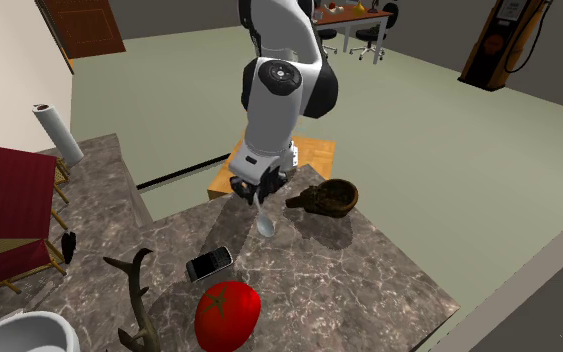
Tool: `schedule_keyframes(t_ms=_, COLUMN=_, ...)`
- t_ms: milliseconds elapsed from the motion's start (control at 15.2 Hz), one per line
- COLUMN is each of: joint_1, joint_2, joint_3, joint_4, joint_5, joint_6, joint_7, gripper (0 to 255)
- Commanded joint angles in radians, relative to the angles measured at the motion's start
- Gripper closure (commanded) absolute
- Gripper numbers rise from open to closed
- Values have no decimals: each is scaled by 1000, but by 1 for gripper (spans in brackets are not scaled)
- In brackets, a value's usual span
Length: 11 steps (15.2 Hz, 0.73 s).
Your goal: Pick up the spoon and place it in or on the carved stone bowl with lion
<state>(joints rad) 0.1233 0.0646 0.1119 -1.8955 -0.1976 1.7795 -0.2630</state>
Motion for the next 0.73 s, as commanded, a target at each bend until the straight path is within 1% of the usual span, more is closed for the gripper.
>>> schedule_keyframes(t_ms=0, joint_1=1, joint_2=-6, joint_3=1, joint_4=20, joint_5=2, joint_6=-26, joint_7=-4, gripper=255)
schedule_keyframes(t_ms=528, joint_1=2, joint_2=-19, joint_3=2, joint_4=106, joint_5=6, joint_6=-124, joint_7=-21, gripper=255)
schedule_keyframes(t_ms=660, joint_1=22, joint_2=-54, joint_3=21, joint_4=69, joint_5=17, joint_6=-129, joint_7=16, gripper=255)
